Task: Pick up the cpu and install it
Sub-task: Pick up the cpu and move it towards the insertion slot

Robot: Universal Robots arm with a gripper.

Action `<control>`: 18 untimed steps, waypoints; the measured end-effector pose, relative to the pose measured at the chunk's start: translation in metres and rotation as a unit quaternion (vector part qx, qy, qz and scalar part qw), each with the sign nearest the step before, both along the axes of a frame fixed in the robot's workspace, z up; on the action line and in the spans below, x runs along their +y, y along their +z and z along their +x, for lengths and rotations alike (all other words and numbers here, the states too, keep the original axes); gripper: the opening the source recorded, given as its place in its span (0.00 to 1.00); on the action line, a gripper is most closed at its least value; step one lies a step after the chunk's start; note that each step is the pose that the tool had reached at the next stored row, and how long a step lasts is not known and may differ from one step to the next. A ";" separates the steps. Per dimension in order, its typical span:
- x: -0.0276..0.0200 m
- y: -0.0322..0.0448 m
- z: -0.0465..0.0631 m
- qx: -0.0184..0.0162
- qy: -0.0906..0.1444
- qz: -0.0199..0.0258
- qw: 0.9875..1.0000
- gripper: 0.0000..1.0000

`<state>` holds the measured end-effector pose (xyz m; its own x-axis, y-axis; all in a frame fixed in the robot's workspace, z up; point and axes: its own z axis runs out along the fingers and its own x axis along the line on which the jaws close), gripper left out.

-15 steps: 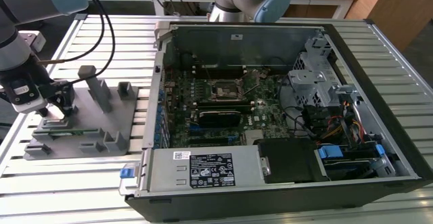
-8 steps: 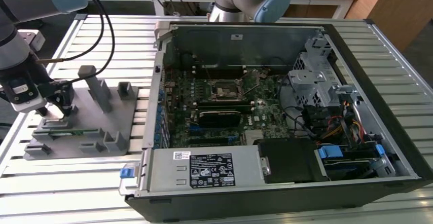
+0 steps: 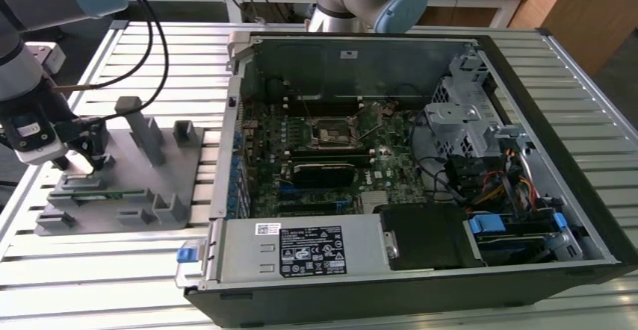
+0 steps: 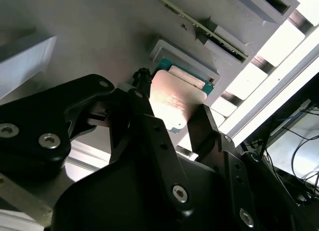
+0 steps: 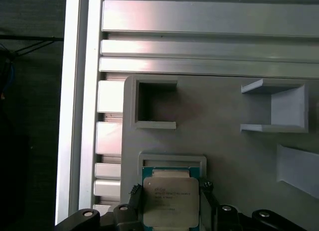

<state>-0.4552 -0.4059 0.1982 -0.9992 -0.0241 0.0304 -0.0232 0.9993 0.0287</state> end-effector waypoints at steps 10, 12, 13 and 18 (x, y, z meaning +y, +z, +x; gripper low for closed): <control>0.0007 0.0122 0.000 0.000 0.002 0.000 1.000 0.54; 0.0007 0.0149 0.000 0.000 0.002 0.000 1.000 0.54; 0.0007 0.0166 0.000 0.000 0.002 0.000 1.000 0.54; 0.0008 0.0243 0.000 0.000 0.002 0.000 1.000 0.54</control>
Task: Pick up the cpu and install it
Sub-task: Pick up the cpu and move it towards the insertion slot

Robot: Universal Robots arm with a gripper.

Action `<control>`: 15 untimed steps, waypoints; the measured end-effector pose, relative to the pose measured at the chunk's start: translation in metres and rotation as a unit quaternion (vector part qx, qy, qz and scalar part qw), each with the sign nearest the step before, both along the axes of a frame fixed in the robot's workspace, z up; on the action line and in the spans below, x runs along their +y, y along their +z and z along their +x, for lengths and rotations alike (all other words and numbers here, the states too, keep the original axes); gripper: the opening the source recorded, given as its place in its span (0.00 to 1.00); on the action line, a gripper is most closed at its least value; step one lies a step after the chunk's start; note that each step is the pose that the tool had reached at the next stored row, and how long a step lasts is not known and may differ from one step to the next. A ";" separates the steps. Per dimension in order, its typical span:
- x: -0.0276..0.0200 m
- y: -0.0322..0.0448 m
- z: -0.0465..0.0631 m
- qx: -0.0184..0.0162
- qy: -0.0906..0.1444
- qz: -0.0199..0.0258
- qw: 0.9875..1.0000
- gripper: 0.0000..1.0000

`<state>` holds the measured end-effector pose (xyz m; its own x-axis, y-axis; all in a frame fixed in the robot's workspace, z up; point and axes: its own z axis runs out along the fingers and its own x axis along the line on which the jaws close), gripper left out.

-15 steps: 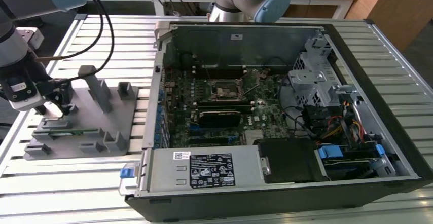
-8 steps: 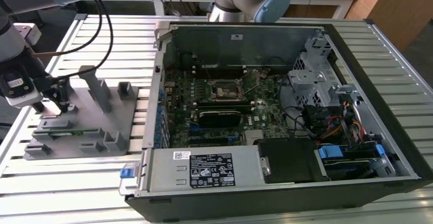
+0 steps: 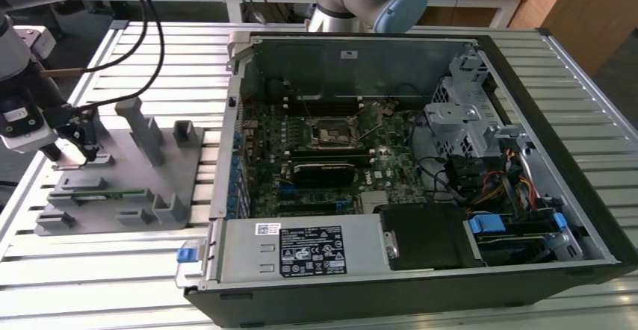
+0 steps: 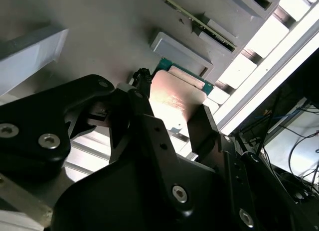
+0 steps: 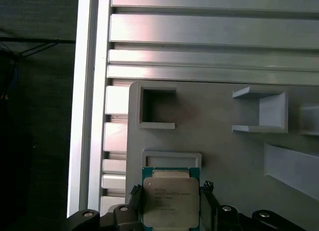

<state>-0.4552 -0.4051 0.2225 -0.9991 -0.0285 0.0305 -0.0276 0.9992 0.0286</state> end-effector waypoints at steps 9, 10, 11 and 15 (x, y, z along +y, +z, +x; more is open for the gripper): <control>0.0002 0.0124 0.000 0.000 0.000 0.000 1.000 0.54; 0.0002 0.0141 0.000 0.000 0.000 0.000 1.000 0.54; 0.0002 0.0155 0.000 0.000 0.000 0.000 1.000 0.54; 0.0002 0.0202 0.000 0.000 0.000 0.000 1.000 0.54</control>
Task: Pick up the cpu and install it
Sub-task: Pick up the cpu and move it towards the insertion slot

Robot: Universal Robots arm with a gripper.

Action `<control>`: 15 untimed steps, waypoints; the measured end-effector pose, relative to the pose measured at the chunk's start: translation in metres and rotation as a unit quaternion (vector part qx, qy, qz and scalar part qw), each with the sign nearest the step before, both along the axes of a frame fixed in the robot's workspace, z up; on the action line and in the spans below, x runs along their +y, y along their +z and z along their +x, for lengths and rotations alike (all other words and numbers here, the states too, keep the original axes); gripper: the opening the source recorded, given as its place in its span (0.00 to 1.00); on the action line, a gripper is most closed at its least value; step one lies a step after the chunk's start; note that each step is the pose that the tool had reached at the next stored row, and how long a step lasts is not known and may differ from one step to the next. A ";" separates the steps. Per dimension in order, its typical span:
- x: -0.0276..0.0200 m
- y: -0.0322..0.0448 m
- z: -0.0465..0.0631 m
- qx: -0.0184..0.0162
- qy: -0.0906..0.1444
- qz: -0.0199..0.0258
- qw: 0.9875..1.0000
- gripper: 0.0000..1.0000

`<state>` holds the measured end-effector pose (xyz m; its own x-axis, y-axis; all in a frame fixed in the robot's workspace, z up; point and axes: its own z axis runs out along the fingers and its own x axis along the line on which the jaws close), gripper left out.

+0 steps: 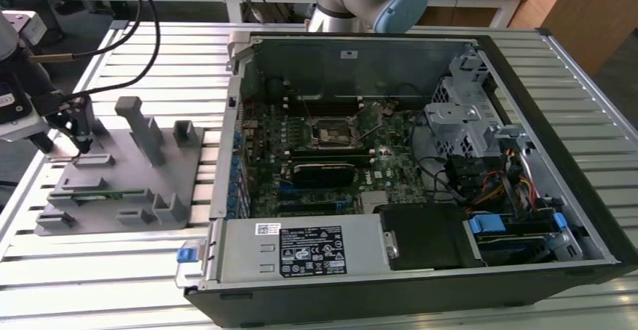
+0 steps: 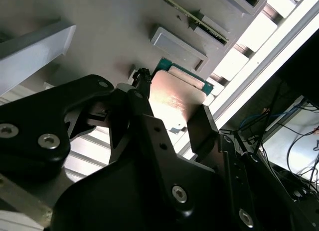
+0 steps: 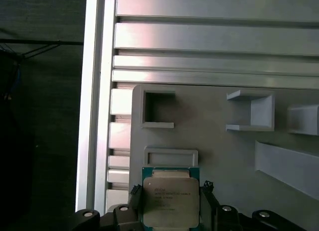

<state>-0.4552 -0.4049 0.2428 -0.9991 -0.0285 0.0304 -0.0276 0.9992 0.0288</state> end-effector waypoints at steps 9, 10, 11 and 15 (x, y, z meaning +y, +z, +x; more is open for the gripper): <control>0.0000 0.0115 0.000 0.000 0.000 0.000 1.000 0.54; 0.0000 0.0124 0.000 0.000 0.000 0.000 1.000 0.54; 0.0000 0.0133 0.000 0.000 0.000 0.000 1.000 0.54; 0.0000 0.0180 0.000 0.000 0.000 0.000 1.000 0.54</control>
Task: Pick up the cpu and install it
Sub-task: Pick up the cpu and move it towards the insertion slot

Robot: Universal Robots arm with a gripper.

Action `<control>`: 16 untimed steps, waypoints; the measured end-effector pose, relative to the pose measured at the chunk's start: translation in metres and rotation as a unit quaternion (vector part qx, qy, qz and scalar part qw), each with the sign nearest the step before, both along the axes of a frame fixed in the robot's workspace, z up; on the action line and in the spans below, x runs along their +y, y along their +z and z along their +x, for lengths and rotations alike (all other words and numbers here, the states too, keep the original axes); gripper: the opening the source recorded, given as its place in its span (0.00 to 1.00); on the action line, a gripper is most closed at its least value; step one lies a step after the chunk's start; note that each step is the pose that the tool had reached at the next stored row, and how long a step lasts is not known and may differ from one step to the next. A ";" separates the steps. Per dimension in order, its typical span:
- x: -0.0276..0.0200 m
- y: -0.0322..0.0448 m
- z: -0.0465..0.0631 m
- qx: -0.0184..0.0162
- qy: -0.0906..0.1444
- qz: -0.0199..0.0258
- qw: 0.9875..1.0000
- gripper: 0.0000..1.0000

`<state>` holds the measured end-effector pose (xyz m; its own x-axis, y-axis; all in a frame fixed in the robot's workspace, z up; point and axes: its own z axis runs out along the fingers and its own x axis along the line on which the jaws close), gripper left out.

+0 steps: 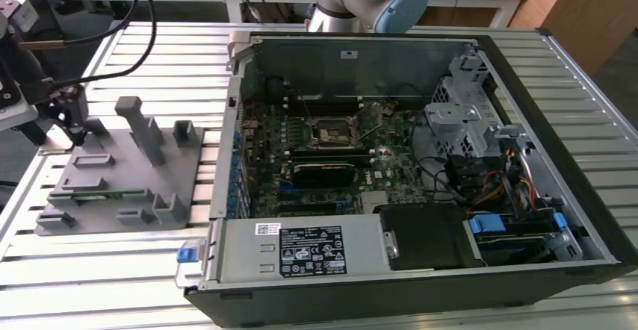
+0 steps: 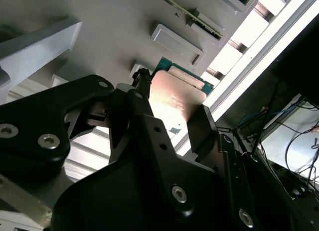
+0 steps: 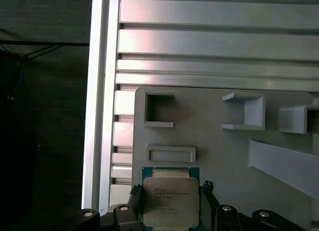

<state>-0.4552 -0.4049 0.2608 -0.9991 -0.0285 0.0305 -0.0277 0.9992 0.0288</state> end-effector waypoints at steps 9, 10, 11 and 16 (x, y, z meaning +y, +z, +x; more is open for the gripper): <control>0.0000 0.0103 0.000 0.000 0.000 0.000 1.000 0.54; 0.0000 0.0111 0.000 0.000 0.000 0.000 1.000 0.54; 0.0000 0.0121 0.000 0.000 0.000 0.000 1.000 0.54; 0.0000 0.0165 0.000 0.000 0.000 0.000 1.000 0.54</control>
<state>-0.4552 -0.4049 0.2772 -0.9991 -0.0285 0.0304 -0.0276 0.9992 0.0288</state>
